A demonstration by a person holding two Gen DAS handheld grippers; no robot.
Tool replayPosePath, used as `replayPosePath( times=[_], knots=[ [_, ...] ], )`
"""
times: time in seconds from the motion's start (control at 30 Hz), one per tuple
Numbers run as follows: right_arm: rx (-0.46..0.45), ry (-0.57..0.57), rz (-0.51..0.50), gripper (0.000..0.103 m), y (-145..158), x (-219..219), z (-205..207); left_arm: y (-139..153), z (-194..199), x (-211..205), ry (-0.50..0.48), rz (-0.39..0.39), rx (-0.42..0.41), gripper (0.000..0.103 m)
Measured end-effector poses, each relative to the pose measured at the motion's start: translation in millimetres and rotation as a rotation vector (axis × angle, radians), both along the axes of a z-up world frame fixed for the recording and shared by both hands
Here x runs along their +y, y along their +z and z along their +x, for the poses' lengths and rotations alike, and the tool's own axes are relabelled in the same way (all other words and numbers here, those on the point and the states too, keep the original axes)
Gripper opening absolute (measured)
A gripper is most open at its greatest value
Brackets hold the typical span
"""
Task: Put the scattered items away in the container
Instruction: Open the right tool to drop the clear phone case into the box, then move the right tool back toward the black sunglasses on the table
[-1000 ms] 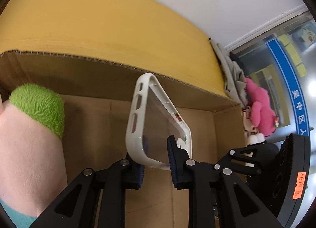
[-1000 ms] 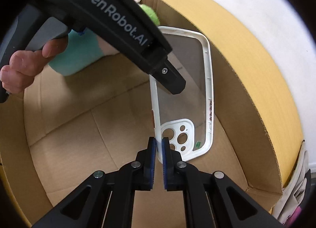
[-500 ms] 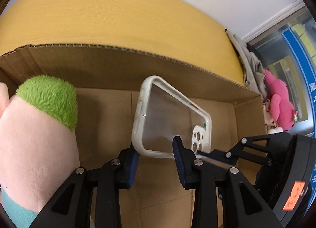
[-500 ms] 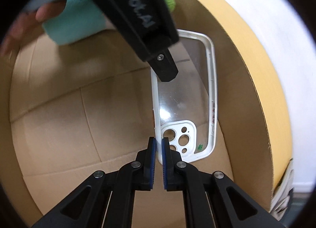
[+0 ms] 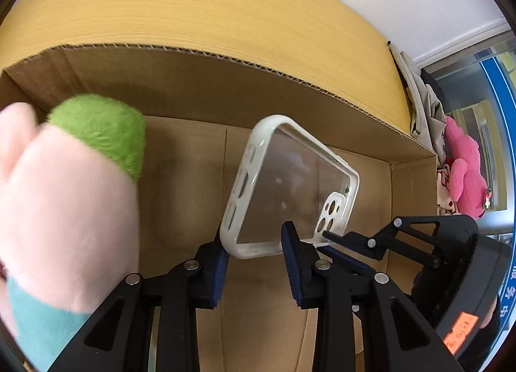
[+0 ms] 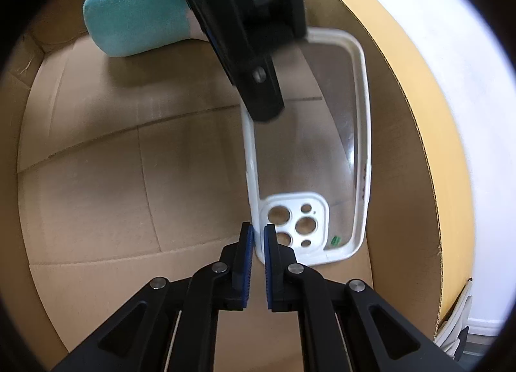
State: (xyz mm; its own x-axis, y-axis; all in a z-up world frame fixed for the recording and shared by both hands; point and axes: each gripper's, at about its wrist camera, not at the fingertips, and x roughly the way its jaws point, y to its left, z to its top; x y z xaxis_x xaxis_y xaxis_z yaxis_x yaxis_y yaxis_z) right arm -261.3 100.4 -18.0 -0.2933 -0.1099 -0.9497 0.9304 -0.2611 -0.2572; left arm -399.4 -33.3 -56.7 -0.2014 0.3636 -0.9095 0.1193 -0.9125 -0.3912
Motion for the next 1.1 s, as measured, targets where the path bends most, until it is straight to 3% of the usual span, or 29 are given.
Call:
replayPosePath(
  times=[0.2, 0.5, 0.67, 0.8, 0.93, 1.0, 1.03, 1.1],
  knots=[
    [-0.008, -0.006, -0.002, 0.01, -1, 6, -9, -1, 1, 9, -0.067, -0.113, -0.048, 0.034],
    [0.0, -0.02, 0.001, 0.011, 0, 4, -17, -4, -2, 16, -0.068, -0.17, -0.063, 0.034],
    [-0.007, -0.055, -0.01, 0.016, 1, 6, -24, 11, 0, 12, -0.044, -0.19, -0.021, 0.038],
    [0.001, -0.071, -0.029, 0.032, 6, 6, -22, 36, 7, 11, -0.04, -0.22, 0.047, 0.047],
    [0.047, -0.103, -0.083, 0.042, 31, 12, -11, 75, 31, 10, -0.052, -0.193, 0.153, 0.058],
    [0.077, -0.131, -0.158, 0.054, 56, 19, 1, 99, 51, 13, -0.063, -0.185, 0.227, 0.065],
    [0.086, -0.146, -0.206, 0.054, 70, 24, 9, 115, 67, 14, -0.063, -0.184, 0.278, 0.068],
    [0.106, -0.173, -0.306, 0.055, 99, 35, 31, 144, 101, 16, -0.063, -0.197, 0.385, 0.084]
  ],
)
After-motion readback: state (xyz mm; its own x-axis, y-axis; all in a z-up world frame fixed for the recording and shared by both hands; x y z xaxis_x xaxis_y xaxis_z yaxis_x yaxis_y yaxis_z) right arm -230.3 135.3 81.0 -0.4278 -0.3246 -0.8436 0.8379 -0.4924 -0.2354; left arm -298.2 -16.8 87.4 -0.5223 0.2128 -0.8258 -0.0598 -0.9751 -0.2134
